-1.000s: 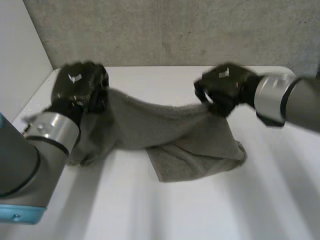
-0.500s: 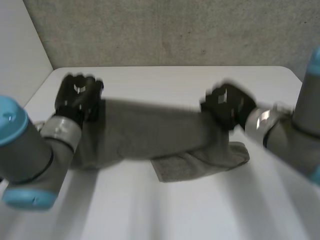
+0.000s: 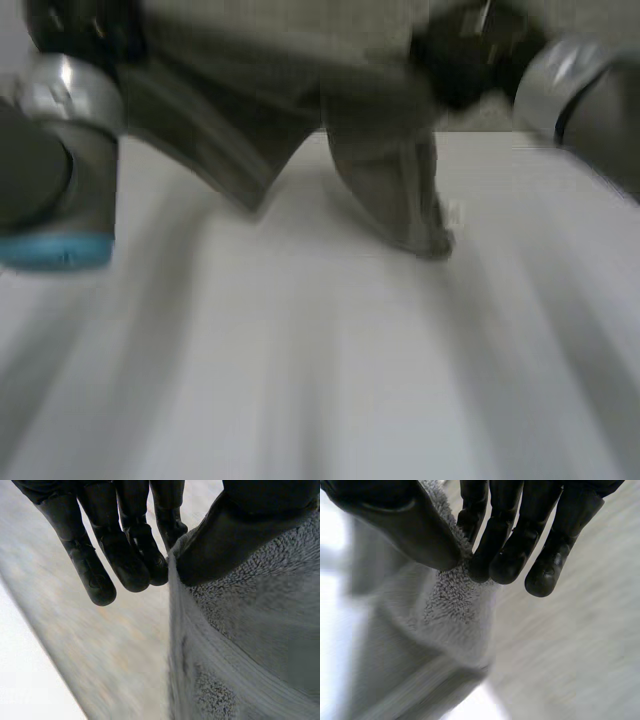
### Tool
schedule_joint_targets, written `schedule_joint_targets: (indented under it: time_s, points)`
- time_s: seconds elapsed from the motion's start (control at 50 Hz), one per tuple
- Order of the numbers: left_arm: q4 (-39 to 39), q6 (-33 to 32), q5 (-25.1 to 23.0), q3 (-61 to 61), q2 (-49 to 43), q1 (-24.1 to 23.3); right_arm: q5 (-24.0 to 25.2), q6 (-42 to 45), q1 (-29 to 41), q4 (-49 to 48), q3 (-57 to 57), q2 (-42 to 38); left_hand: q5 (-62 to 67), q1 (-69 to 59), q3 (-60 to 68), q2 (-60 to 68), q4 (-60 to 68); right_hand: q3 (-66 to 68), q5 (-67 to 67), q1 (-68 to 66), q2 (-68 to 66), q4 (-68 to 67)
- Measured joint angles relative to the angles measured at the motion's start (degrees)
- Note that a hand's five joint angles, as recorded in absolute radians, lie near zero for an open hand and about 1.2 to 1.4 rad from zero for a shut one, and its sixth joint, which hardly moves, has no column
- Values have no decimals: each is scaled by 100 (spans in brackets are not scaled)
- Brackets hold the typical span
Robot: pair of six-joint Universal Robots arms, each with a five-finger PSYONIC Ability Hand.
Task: Fold the towel.
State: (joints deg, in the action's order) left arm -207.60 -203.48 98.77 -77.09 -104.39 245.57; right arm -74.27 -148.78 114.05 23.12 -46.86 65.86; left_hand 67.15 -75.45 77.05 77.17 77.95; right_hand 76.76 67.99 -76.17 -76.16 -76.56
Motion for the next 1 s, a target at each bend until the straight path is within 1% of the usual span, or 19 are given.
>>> schedule_joint_targets:
  time_s: [0.1, 0.16, 0.24, 0.28, 0.3, 0.32, 0.36, 0.38, 0.4, 0.42, 0.44, 0.48, 0.58, 0.64, 0.7, 0.76, 0.8, 0.88, 1.0]
  points:
    - [-97, -34, -529, -1524, 33, 40, 183, 1117, 3, 787, -1508, 41, 1, -1, 0, 0, 0, 1, 0, 0, 0, -28]
    - [-212, -53, -781, -2247, 32, 103, 205, 1580, 4, 1087, -2235, 50, 1, -1, 1, 0, 0, 1, 0, 0, 0, -28]
    - [-425, -84, -956, -2970, 28, 196, 214, 2043, -5, 1391, -2950, 50, 1, -1, 1, 0, 0, 1, 1, 0, 0, -28]
    - [-545, -100, -988, -3260, 26, 243, 219, 2224, -21, 1483, -3174, 47, 1, -1, 1, 0, 0, -364, -476, 176, 332, 351]
    - [-592, -106, -990, -3353, 27, 263, 222, 2289, -32, 1501, -3238, 46, 1, -1, 1, 0, 0, -1372, -1536, 1140, 1359, 1370]
    - [-609, -109, -991, -3397, 27, 272, 224, 2314, -37, 1499, -3257, 46, 1, -1, 1, 0, 0, -1959, -2013, 1729, 1956, 1830]
    - [-666, -117, -986, -3520, 27, 307, 229, 2373, -52, 1432, -3272, 47, 1, -1, 1, 0, 0, -4031, -4320, 3996, 4054, 4022]
    - [-674, -118, -983, -3544, 27, 314, 231, 2377, -54, 1399, -3261, 48, 2, -1, 1, 0, 0, -4482, -4804, 4438, 4513, 4473]
    - [-688, -121, -977, -3577, 27, 329, 233, 2377, -59, 1301, -3223, 51, 2, -1, 1, 0, 0, -5380, -5705, 5329, 5472, 5358]
    - [-697, -122, -970, -3599, 30, 341, 235, 2364, -61, 1179, -3175, 57, 1, -1, 1, 0, -1, -5909, -6229, 5847, 5914, 5894]
    - [-699, -123, -966, -3609, 32, 347, 236, 2355, -62, 1118, -3152, 62, 1, -1, 1, 0, -1, -6069, -6364, 5986, 6067, 6032]
    - [-700, -123, -951, -3637, 44, 365, 245, 2283, -62, 725, -3016, 100, 1, -1, 0, 0, -2, -6293, -6453, 6293, 6232, 6205]
    - [-694, -122, -938, -3684, 106, 371, 321, 2220, -72, 1, -2867, 186, -3, 0, 0, -2, -16, -6296, -6453, 6310, 6232, 6205]
    - [-690, -117, -933, -3732, 169, 368, 447, 2224, -82, -375, -2808, 188, -5, -1, 0, -5, -16, -6296, -6453, 6311, 6231, 6205]
    - [-687, -110, -930, -3823, 275, 363, 718, 2310, -91, -649, -2731, 52, -11, -1, -13, -16, -49, -6294, -6450, 6292, 6229, 6204]
    - [-686, -106, -929, -3909, 368, 362, 940, 2442, -90, -713, -2664, -118, -11, 0, -12, -16, -87, -6278, -6437, 6236, 6220, 6198]
    - [-685, -100, -930, -4010, 488, 361, 1193, 2683, -78, -728, -2556, -370, -11, 0, -13, -16, -98, -6169, -6294, 6055, 6107, 6137]
    - [-684, -91, -933, -4174, 688, 360, 1418, 3090, -43, -713, -2349, -777, -11, 0, -13, -17, -110, -5815, -5863, 5733, 5763, 5809]
    - [-685, -80, -937, -4407, 986, 360, 1414, 3497, 40, -673, -1911, -1441, -12, 0, -13, -18, -121, -5533, -5546, 5481, 5541, 5498]
